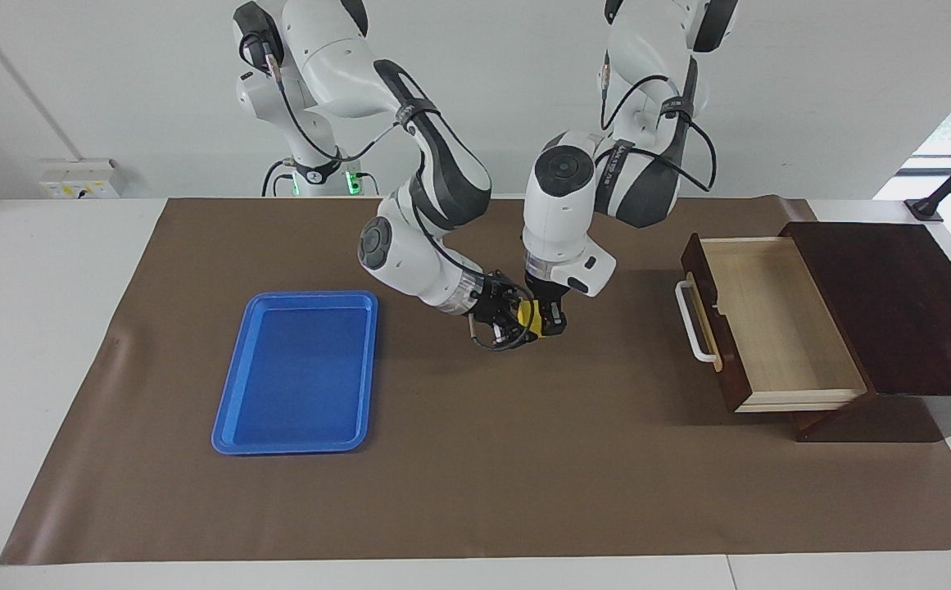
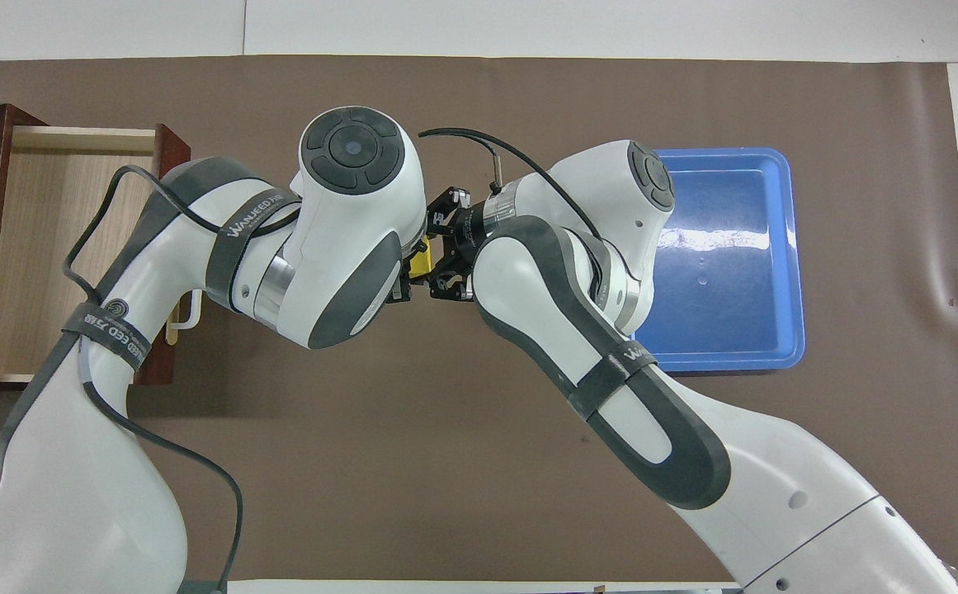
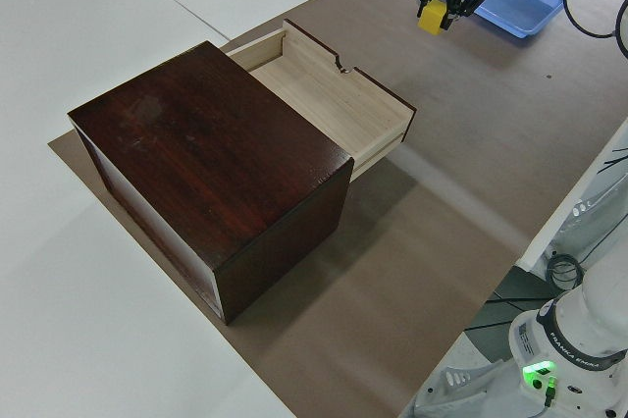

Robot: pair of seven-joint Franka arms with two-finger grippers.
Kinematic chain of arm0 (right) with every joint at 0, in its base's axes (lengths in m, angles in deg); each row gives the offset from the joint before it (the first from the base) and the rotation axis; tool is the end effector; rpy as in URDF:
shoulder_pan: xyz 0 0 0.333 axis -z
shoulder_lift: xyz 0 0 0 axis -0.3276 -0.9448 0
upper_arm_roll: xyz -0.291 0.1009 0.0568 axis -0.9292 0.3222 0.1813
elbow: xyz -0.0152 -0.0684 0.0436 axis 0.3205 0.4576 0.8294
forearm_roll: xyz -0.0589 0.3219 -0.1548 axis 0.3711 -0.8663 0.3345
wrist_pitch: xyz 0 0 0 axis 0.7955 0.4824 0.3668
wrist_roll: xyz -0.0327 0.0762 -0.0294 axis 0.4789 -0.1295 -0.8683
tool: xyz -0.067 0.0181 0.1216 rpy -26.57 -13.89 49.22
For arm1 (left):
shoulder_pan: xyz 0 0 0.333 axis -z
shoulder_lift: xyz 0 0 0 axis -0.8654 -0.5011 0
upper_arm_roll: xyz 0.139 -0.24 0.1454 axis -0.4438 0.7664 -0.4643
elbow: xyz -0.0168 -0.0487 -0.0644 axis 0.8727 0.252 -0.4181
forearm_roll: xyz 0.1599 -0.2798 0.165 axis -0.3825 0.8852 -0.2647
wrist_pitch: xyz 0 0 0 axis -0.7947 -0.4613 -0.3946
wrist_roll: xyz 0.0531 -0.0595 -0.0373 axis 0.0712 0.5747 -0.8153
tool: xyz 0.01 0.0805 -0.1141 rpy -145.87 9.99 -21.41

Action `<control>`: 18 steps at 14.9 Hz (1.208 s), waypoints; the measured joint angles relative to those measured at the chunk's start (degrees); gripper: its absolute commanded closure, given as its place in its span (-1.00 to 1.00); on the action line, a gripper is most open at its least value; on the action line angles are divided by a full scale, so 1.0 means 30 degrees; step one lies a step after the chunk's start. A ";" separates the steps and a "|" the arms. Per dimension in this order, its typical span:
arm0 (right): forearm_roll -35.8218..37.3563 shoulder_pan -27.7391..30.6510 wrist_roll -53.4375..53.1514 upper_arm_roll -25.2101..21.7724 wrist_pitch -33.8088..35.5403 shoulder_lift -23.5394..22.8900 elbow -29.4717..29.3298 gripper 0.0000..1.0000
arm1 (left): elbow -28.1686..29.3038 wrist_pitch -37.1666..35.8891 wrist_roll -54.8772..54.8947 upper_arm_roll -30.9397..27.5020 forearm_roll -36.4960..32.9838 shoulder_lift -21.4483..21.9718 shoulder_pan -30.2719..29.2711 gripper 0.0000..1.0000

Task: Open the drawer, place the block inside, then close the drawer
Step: 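Take the block with the left gripper while the right gripper releases it, then lower the block into the open drawer with the left gripper while the right gripper withdraws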

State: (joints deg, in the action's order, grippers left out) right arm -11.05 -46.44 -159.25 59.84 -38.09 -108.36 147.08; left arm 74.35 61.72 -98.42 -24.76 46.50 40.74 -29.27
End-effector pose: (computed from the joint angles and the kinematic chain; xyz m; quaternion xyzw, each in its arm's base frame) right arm 0.5769 0.3733 0.3535 -0.6702 0.6476 0.2741 0.2373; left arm 0.5312 -0.3464 0.4095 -0.6874 -0.7259 -0.0135 0.0214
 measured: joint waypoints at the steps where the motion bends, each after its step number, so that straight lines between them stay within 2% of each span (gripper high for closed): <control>1: -0.0001 0.0000 -0.0011 0.0000 -0.0015 0.0000 -0.0002 -0.99 | -0.0001 0.0006 -0.0005 0.0000 0.0004 0.0003 -0.0001 0.64; 6: 0.0000 0.0053 -0.0105 -0.0135 -0.0197 0.0011 -0.0033 -1.00 | -0.0011 -0.0092 -0.0193 -0.0196 0.0004 0.0500 -0.0367 0.67; 11: 0.0000 0.1591 -0.0105 -0.0322 0.0348 0.0879 0.0158 -1.00 | -0.0087 -0.1659 0.1624 -0.0304 0.0000 0.1721 -0.2460 0.66; 14: 0.0295 0.3284 0.0147 -0.0413 0.1525 0.2108 0.0839 -1.00 | -0.0237 -0.2315 0.4186 -0.0414 0.0041 0.2542 -0.4862 0.64; 18: 0.3226 0.5160 0.2624 -0.0454 0.3523 0.4325 0.2221 -1.00 | -0.0256 -0.2706 0.8613 -0.0479 0.0348 0.3481 -0.8637 0.63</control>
State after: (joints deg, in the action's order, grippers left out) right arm -1.37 -30.96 -151.38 58.47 -27.52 -95.38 153.74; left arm 73.58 53.61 -72.58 -26.19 47.55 51.18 -55.18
